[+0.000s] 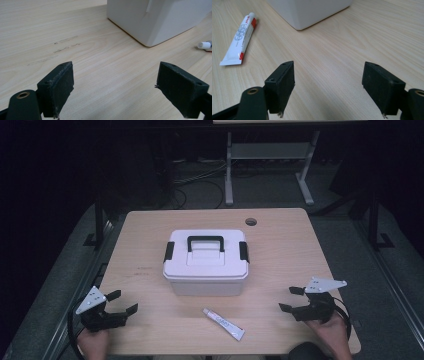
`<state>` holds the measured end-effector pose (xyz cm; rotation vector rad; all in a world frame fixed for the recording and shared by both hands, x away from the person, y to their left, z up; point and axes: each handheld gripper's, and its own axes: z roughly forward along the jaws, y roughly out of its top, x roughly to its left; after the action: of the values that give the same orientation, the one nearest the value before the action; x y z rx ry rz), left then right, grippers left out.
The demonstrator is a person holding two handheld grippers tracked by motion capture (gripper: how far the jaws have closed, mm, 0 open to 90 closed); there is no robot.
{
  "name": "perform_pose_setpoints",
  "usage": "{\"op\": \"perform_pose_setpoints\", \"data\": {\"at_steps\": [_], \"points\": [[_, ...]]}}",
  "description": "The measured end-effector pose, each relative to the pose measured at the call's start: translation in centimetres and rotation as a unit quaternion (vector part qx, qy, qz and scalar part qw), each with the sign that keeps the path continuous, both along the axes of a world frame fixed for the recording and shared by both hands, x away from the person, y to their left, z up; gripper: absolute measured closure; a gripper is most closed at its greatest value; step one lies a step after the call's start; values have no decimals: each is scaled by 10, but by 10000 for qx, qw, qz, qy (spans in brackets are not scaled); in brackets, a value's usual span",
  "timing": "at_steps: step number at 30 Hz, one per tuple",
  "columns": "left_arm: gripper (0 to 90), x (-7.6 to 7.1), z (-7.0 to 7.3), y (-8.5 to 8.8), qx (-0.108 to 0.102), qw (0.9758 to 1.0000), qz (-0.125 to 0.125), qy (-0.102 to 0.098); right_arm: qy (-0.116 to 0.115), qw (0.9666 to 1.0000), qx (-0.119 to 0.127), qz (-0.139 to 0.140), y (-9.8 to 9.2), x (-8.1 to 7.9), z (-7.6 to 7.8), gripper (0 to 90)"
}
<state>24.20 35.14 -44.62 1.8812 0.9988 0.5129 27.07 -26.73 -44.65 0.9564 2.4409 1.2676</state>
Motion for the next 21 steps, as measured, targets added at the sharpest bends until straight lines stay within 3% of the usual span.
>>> {"op": "perform_pose_setpoints", "data": {"at_steps": [8, 15, 21], "points": [[134, 1, 0, 0, 4, 10000, -26, 3, -33, 9999, 16, 112, 2, 0, 3, 256], [134, -1, 0, 1, -18, 10000, -29, -33, 22, 9993, -50, 362, 3, 10, 23, 255], [134, -1, 1, 1, -5, 10000, -30, -29, 115, 9963, -295, 794, 8, 35, 60, 247]]}}
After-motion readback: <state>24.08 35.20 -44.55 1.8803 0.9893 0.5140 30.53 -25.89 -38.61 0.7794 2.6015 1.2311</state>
